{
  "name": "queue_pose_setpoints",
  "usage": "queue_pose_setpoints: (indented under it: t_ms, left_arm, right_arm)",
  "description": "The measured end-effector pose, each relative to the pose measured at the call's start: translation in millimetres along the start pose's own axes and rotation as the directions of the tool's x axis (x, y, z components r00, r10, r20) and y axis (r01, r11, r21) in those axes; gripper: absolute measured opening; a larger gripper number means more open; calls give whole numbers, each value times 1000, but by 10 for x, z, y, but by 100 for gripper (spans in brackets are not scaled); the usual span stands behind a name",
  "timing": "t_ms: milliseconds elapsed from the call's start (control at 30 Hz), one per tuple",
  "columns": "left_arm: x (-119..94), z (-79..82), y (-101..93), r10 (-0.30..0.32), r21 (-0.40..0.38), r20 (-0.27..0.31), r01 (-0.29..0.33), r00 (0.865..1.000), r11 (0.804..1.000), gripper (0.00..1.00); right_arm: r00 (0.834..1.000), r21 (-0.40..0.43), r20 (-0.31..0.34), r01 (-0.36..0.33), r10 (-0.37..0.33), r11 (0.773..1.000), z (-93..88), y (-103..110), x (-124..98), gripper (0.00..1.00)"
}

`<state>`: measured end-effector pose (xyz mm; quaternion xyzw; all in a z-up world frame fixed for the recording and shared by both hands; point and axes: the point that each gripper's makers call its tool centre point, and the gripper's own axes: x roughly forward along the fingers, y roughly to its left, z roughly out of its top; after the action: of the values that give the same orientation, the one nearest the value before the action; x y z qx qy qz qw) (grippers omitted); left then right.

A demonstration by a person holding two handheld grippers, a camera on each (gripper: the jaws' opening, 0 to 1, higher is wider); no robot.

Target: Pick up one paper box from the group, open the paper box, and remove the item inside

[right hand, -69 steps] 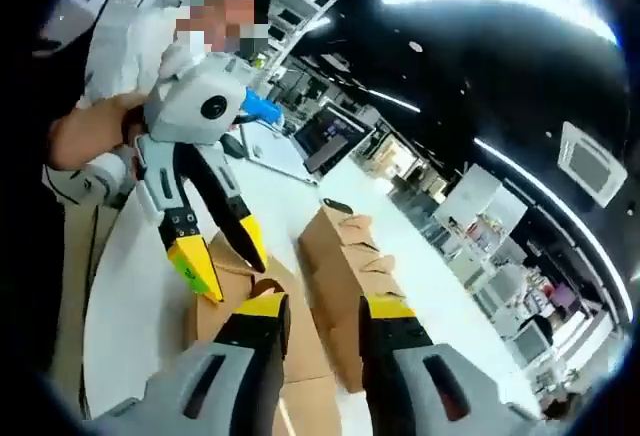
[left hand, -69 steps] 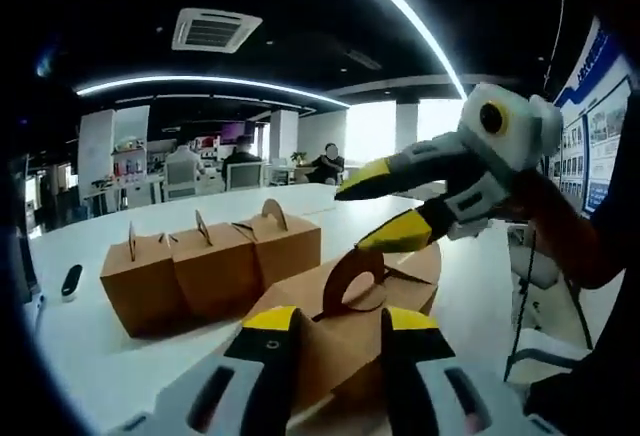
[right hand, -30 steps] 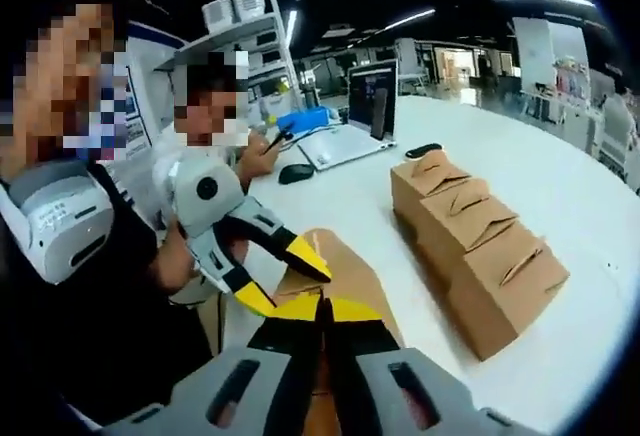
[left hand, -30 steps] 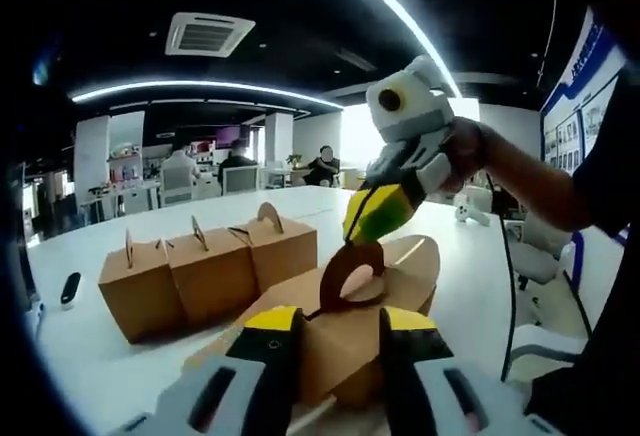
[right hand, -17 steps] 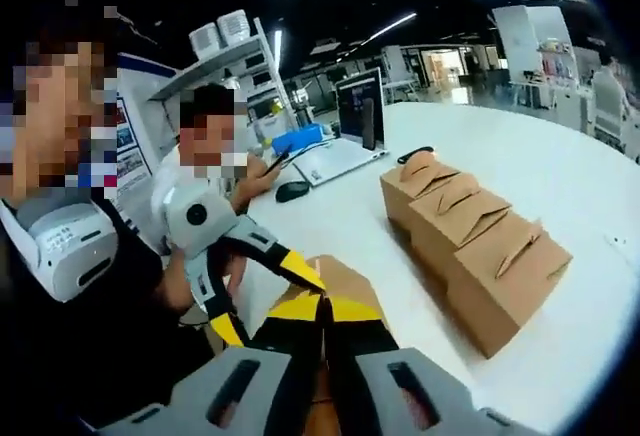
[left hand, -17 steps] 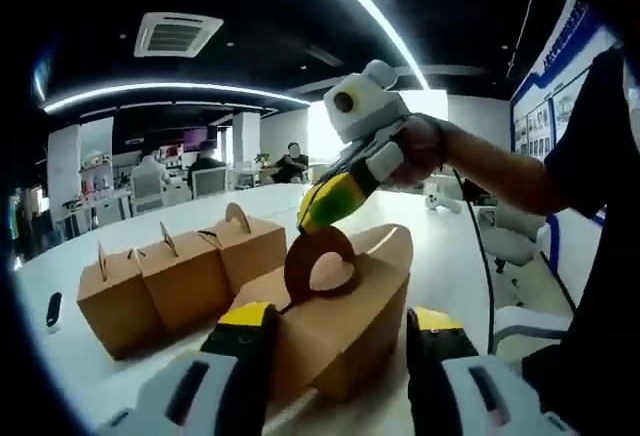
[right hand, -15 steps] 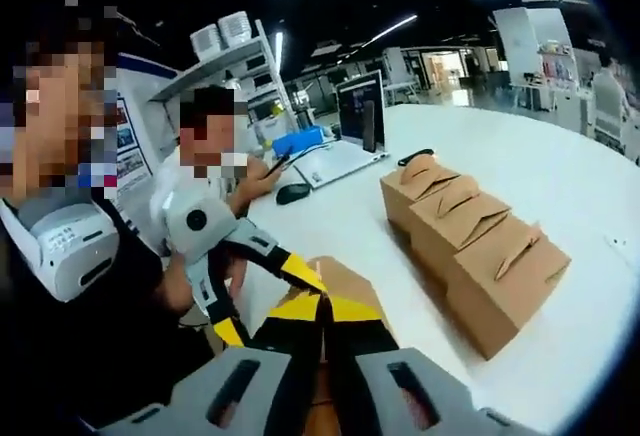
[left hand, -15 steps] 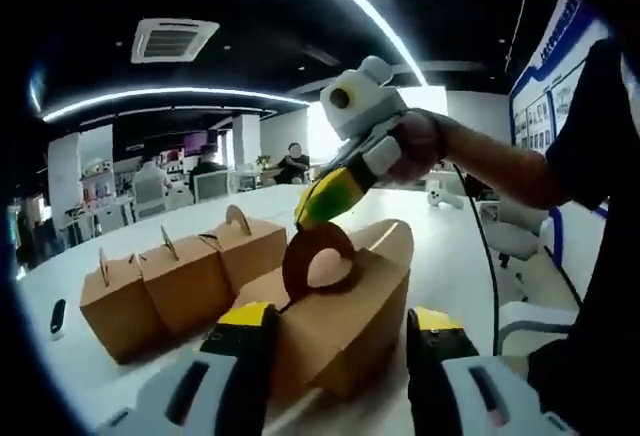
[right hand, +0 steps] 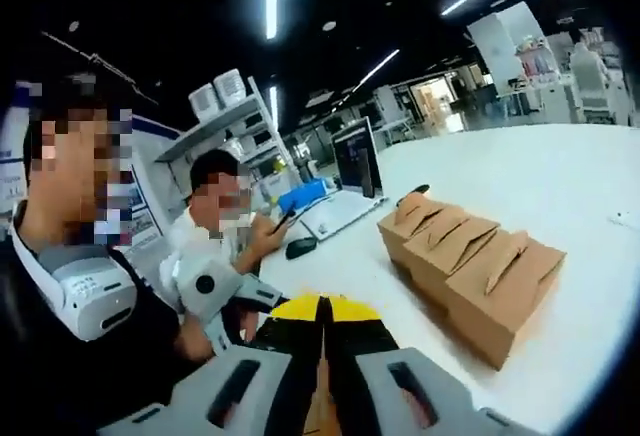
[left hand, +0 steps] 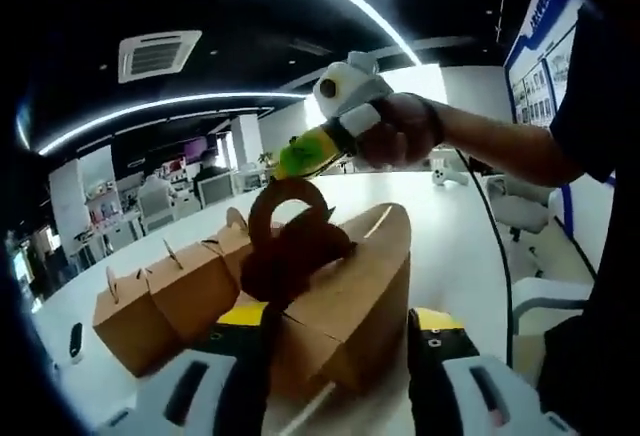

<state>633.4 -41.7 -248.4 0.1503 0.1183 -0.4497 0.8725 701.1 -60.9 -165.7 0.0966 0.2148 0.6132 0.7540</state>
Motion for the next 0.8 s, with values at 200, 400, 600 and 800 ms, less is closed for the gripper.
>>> queue_pose_setpoints:
  t_ms: [200, 400, 600, 800]
  left_arm:
    - [1, -2, 25, 13, 10, -8, -13, 1000, 1000, 53]
    - [19, 2, 0, 19, 21, -1, -19, 1000, 1000, 54]
    - [36, -10, -4, 24, 51, -28, -23, 999, 998, 54]
    - [50, -4, 11, 41, 46, -13, -40, 999, 998, 52]
  right_arm:
    - [999, 15, 8, 34, -35, 999, -41, -95, 16, 2]
    - [980, 49, 73, 181, -184, 982, 82, -481, -97, 2]
    - [983, 109, 77, 161, -169, 981, -15, -692, 25, 2]
    - [980, 63, 3, 197, -197, 978, -251, -788, 114, 3]
